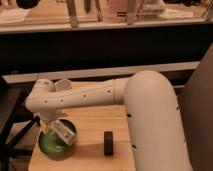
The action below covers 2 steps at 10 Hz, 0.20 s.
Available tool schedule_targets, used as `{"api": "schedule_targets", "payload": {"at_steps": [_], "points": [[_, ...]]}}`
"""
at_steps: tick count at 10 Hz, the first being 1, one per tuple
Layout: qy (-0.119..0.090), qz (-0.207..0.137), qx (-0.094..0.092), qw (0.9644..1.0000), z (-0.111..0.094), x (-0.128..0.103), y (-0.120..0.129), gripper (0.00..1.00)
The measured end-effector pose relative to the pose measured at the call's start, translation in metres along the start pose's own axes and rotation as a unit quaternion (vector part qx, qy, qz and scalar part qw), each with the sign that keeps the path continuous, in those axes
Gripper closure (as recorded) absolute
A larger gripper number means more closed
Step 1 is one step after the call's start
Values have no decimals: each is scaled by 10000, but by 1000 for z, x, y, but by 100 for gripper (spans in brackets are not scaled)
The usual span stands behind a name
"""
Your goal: Place the bottle in the ceramic bowl
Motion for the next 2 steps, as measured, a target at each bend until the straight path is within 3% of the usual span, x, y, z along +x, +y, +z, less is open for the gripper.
{"api": "schedule_targets", "payload": {"at_steps": [2], "points": [[84,49,-14,10000,-6,-1,2,20]]}}
